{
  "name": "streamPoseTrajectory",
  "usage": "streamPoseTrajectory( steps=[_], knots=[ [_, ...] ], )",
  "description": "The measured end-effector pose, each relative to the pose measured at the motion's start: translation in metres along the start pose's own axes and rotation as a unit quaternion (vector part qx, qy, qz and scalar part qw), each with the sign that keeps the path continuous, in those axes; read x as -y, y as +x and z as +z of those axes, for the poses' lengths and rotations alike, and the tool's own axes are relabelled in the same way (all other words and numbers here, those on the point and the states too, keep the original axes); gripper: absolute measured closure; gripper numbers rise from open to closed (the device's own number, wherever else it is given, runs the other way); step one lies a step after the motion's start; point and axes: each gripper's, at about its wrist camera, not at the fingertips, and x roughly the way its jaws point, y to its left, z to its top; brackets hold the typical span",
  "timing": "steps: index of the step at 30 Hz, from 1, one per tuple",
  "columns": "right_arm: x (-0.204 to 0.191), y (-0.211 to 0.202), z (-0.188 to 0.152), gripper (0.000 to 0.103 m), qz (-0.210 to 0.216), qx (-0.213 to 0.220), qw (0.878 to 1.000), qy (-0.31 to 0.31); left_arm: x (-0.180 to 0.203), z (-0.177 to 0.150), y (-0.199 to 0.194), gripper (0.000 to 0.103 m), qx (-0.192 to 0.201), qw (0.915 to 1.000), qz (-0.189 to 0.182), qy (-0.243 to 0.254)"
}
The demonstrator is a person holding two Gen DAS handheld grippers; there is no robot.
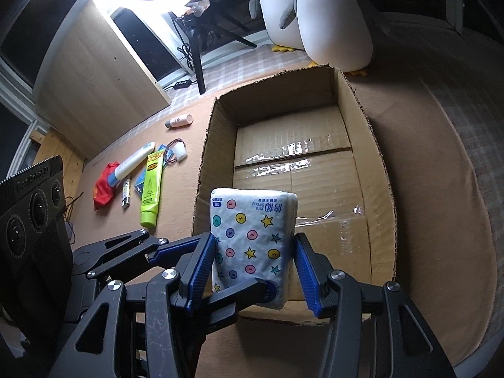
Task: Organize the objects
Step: 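Carry the tissue pack into the box and open the right tool, then move the right tool back to the green hand-cream tube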
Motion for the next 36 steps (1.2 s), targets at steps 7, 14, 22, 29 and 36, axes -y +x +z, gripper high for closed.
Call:
streamPoseTrajectory(
  steps=[7, 14, 22, 29, 36],
  knots=[
    [0.001, -0.009, 0.001, 0.031, -0.036, 0.037, 0.999, 0.014, -0.006, 0.001, -0.008, 0.027, 0.013, 0.9998, 0.012, 0.004],
    [-0.006, -0.013, 0.001, 0.031, -0.035, 0.044, 0.998, 0.012, -0.019, -0.003, -0.013, 0.027, 0.014, 0.9998, 0.016, -0.006],
    [-0.026, -0.005, 0.003, 0.031, -0.018, 0.044, 0.999, 0.005, -0.043, -0.016, -0.040, 0.027, 0.030, 0.9976, 0.050, -0.037],
    [-0.059, 0.006, 0.007, 0.031, 0.001, 0.033, 0.999, -0.022, -0.084, -0.041, -0.074, 0.027, 0.044, 0.9929, 0.079, -0.077],
    [-0.093, 0.018, 0.010, 0.031, 0.024, 0.022, 0.998, -0.044, -0.128, -0.066, -0.103, 0.028, 0.052, 0.9863, 0.102, -0.119]
  ],
)
